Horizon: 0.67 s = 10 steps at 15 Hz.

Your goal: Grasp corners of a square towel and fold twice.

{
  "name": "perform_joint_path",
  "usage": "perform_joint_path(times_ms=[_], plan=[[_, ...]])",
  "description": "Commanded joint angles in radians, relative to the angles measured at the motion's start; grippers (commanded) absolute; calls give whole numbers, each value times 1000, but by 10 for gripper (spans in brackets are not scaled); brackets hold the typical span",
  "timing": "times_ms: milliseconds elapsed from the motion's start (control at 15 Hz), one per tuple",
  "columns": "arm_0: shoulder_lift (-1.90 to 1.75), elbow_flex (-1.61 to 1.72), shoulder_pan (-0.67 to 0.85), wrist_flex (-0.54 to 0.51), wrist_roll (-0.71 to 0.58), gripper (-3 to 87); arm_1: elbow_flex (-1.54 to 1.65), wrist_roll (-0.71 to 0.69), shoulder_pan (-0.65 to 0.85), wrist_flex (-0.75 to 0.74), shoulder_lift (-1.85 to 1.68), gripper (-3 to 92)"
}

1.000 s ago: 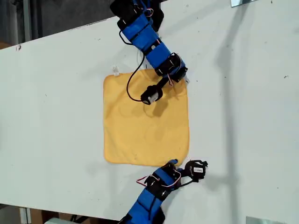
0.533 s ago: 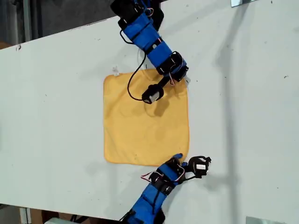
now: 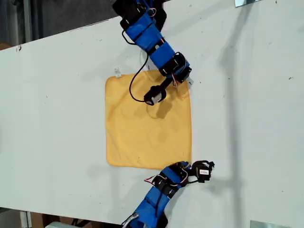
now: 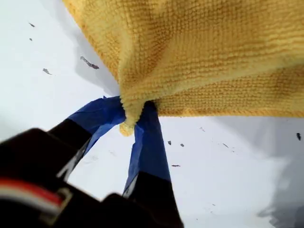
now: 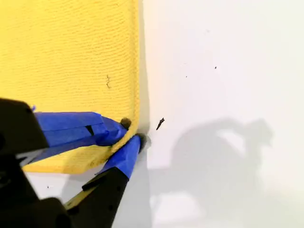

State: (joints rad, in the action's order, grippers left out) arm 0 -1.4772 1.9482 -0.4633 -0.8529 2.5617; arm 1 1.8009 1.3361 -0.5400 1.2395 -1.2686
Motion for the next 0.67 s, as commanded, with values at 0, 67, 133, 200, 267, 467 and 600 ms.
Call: perform_joint_path(times_ms=[0,67,133,200,267,467,600], plan=[[40,-218,25,-247,-94,-17,5,14,-5,18,-17,-1],[112,-380,55,-399,-184,-17,-3,15,0,32,-31,-1],[189,-554,84,-558,-264,-17,-23,15,9,71,-49,-1],[238,-692,112,-699,-318,-17,-43,18,21,118,-83,-1],[250,-772,138,-798,-347,-17,-55,18,40,155,-132,-1],[193,-770,230,-815,-502,-17,-64,-28,127,206,-284,-1],[175,-799,278,-815,-635,-17,-91,-86,173,207,-348,-1]])
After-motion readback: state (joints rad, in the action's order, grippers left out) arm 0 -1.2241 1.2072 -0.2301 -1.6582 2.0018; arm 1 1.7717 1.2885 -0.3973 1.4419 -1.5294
